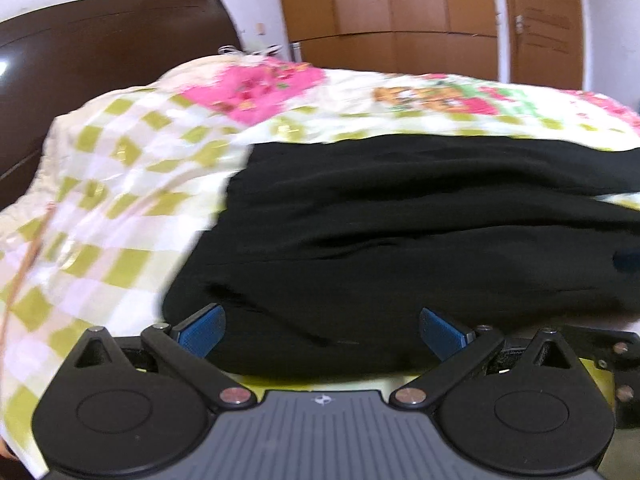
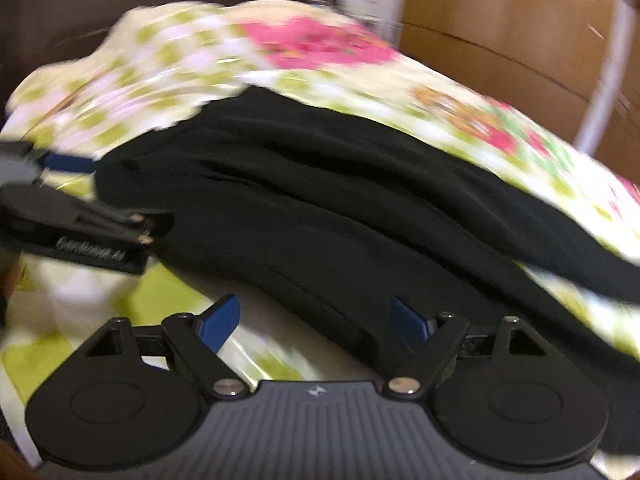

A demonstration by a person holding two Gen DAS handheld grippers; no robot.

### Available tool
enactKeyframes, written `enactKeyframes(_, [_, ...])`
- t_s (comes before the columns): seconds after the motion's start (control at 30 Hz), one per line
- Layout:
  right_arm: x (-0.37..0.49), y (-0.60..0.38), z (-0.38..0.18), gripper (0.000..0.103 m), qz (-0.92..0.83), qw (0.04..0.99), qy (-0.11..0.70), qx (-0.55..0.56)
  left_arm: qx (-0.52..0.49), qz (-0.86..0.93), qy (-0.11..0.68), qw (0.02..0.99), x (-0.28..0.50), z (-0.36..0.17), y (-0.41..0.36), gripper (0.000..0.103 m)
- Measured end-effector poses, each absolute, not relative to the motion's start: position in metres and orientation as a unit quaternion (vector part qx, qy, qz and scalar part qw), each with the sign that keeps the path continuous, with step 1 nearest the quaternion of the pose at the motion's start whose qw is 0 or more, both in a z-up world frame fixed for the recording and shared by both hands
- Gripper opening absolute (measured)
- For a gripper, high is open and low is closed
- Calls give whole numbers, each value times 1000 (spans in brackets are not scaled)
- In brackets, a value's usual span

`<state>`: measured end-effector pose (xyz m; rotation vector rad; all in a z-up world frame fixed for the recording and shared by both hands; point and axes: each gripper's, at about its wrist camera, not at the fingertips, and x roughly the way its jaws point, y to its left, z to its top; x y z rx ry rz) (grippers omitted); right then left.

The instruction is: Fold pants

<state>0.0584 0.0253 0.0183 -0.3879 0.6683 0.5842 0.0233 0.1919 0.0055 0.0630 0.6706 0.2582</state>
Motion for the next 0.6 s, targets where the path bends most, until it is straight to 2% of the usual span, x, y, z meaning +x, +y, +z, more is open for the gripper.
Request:
enactKeyframes(0.23, [63,105,-5,81,381,827,272,-310,53,150,354,922,43,-12,259,103])
enactKeyframes(0.3, [67,122,-13,76,402,813,270,-324,58,152,375,913,54,-20,273,103])
enactKeyframes(0.37, [71,139,-20,50,419,800,282,-325,40,149,395,906,61,-27,286,103])
enactKeyframes(0.4, [73,143,-23,44,427,793,291,-323,16,141,398,906,63,-29,295,101])
enactKeyframes(0.47, [69,153,-27,28,431,786,289,-336,-38,118,402,907,61,-31,308,88])
enactKeyframes(0.53, [64,159,-28,15,434,782,293,-337,-56,113,397,909,57,-30,314,81])
enactKeyframes(0.6, [56,165,-27,13,433,782,296,-338,-47,116,396,910,52,-29,313,75])
